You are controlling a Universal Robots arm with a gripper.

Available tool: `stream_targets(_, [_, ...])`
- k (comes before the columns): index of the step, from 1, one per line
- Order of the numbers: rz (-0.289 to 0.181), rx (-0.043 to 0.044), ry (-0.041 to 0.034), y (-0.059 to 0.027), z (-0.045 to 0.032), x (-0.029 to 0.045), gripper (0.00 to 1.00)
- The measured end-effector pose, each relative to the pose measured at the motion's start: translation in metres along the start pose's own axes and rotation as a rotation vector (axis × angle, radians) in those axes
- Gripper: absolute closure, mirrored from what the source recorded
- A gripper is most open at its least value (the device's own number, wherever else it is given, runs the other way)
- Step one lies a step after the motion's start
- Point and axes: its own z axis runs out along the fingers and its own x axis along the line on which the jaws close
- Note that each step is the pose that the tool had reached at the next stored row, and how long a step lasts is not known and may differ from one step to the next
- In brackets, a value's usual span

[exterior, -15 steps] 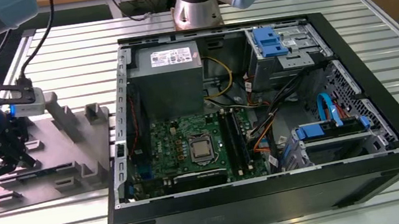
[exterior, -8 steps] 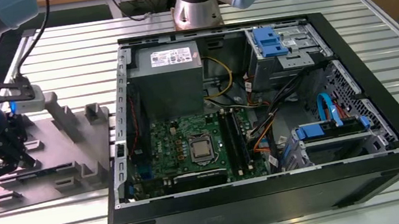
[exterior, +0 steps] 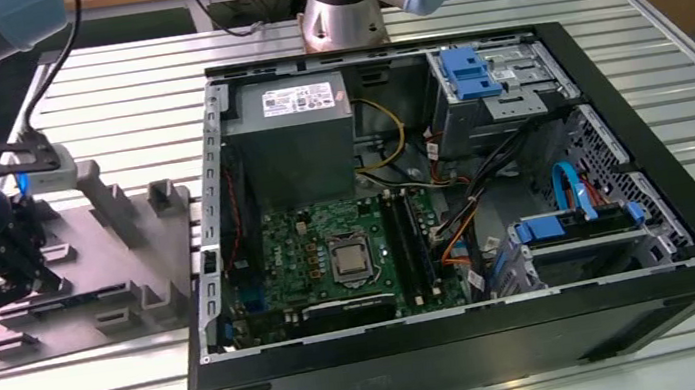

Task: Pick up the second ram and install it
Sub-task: 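Pick up the second ram and move it above second insertion slot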

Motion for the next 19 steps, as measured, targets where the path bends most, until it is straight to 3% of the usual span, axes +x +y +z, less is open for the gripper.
stream_targets(10, [-0.07, -0.0018, 0.0014, 0.0, 0.0, 0.0, 0.89])
stream_targets(17, [-0.072, -0.0019, 0.0014, 0.0, 0.0001, 0.0, 0.89])
stream_targets(19, [-0.072, -0.0019, 0.0014, 0.0, 0.0001, 0.0, 0.83])
